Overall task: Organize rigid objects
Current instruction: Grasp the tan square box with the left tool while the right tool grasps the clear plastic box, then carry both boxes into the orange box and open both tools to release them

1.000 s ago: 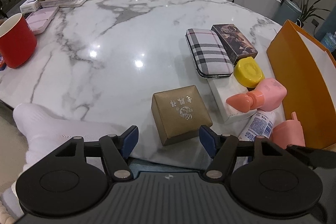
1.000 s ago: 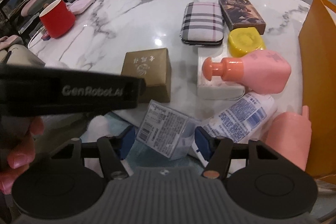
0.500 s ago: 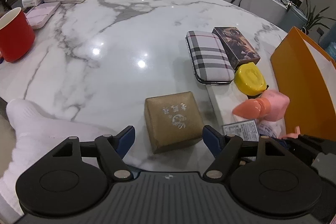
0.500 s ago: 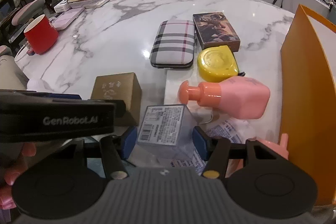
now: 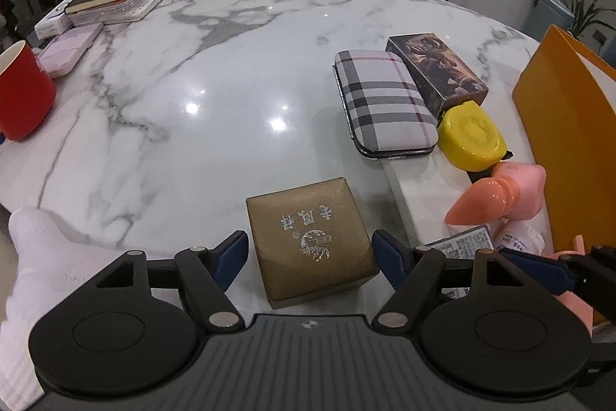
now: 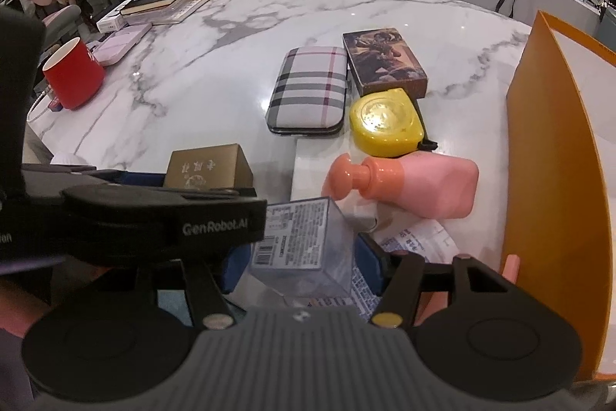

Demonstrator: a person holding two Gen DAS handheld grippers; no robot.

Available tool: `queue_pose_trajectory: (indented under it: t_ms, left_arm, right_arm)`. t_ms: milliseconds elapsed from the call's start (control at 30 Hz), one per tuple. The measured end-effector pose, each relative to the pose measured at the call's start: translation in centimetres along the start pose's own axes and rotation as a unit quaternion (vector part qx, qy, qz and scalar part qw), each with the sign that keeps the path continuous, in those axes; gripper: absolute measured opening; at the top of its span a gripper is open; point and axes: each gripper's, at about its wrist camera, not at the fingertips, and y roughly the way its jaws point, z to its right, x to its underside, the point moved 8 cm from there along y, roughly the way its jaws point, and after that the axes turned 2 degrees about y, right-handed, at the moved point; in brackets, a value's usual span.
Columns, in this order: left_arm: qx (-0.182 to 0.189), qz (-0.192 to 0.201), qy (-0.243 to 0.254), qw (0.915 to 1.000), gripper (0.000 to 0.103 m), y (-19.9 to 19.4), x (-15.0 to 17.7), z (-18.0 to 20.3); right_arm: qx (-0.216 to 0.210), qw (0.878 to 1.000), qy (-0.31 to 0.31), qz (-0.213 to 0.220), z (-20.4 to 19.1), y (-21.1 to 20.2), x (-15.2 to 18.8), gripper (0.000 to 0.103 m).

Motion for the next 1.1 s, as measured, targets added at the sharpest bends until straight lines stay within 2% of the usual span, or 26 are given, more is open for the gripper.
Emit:
queue_pose_trajectory:
  t_ms: [167, 300, 433, 500, 800, 867, 1100]
  left_arm:
    - [-0.004, -0.01, 0.018, 0.9998, 0.076, 0.0, 0.0, -0.2]
    - [-0.017, -0.037, 0.02, 0.999, 0.077, 0.0, 0.2, -1.2]
    - [-0.003, -0.031, -0.007, 0.9995, 0.076, 0.3, 0.4, -1.7]
    - [0.001, -0.022, -0.005, 0.9997, 0.073, 0.3, 0.4, -1.7]
    - [-0.006, -0.018, 0.001, 0.9998, 0.074, 0.6, 0.3, -1.8]
    - [0.0, -0.015, 0.0, 0.9999, 0.071, 0.6, 0.4, -1.8]
    - [-0.002, -0.001, -0.005, 1.0, 0.067, -0.6, 0.5, -2.0]
  right_arm:
    - [-0.005, 1.0, 0.001, -0.001, -0.1, -0.1, 0.1, 0.054]
    - [-0.006, 1.0, 0.006, 0.0, -0.1, -0.4, 0.4, 0.053]
    - [-0.003, 1.0, 0.005, 0.004, -0.1, -0.4, 0.4, 0.053]
    - [-0.001, 1.0, 0.002, 0.007, -0.2, -0.3, 0.4, 0.053]
    - [-0.002, 1.0, 0.018, 0.01, -0.2, 0.4, 0.2, 0.056]
    - [0.0, 1.0, 0.015, 0.011, -0.3, 0.5, 0.2, 0.055]
    - [-0.007, 0.999, 0.025, 0.025, 0.1, -1.0, 0.5, 0.053]
